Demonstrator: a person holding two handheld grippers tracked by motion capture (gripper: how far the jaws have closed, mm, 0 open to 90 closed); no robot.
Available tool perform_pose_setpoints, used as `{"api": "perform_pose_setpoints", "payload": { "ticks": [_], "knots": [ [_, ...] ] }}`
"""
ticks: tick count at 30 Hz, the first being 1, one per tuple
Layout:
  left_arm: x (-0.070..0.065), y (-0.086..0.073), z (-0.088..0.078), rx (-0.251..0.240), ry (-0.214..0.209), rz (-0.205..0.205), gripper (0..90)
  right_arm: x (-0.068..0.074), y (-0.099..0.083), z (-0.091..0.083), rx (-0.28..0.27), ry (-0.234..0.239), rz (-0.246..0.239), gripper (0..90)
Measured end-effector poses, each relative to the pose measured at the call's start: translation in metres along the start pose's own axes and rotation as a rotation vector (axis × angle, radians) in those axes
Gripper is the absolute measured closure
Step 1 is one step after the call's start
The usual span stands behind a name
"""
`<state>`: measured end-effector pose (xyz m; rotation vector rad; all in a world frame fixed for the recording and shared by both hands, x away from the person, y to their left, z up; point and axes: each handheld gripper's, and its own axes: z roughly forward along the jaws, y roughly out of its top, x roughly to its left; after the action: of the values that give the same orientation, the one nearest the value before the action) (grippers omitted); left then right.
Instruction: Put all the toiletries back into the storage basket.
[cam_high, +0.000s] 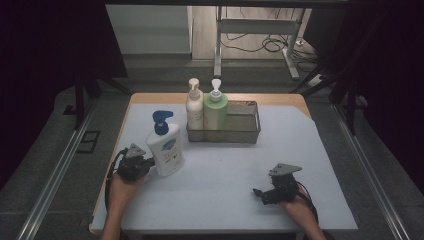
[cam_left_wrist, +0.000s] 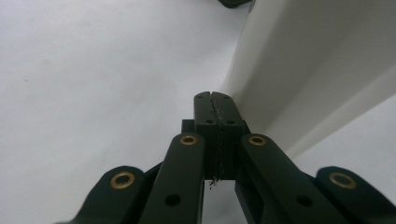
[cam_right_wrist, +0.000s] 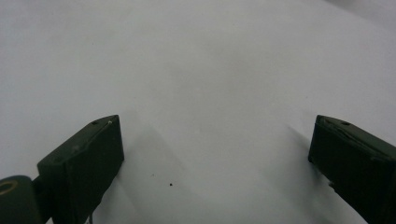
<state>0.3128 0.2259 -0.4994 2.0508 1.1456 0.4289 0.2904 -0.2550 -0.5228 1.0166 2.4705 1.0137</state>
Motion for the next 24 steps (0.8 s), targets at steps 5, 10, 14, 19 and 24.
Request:
{"api": "perform_pose_setpoints", "payload": {
  "ticks": [5,10,14,19,24],
  "knots": [
    [-0.002,-0.002,0.003,0.005,-0.020,0.011,89.2,0.000,0.000,0.000,0.001,-0.001,0.000,2.8],
    [-0.005,-0.003,0.006,-0.002,-0.056,0.010,89.2,0.000,0.000,0.000,0.001,-0.001,0.000,2.8],
    [-0.012,-0.002,0.010,0.011,-0.067,0.033,89.1,0.000,0.000,0.000,0.001,-0.001,0.000,2.8],
    [-0.016,0.004,0.014,0.013,-0.062,0.047,88.6,0.000,0.000,0.000,0.000,0.000,0.000,2.8],
    [-0.014,0.011,0.016,0.009,-0.062,0.045,89.1,0.000,0.000,0.000,0.000,0.000,0.000,2.8]
  ]
}}
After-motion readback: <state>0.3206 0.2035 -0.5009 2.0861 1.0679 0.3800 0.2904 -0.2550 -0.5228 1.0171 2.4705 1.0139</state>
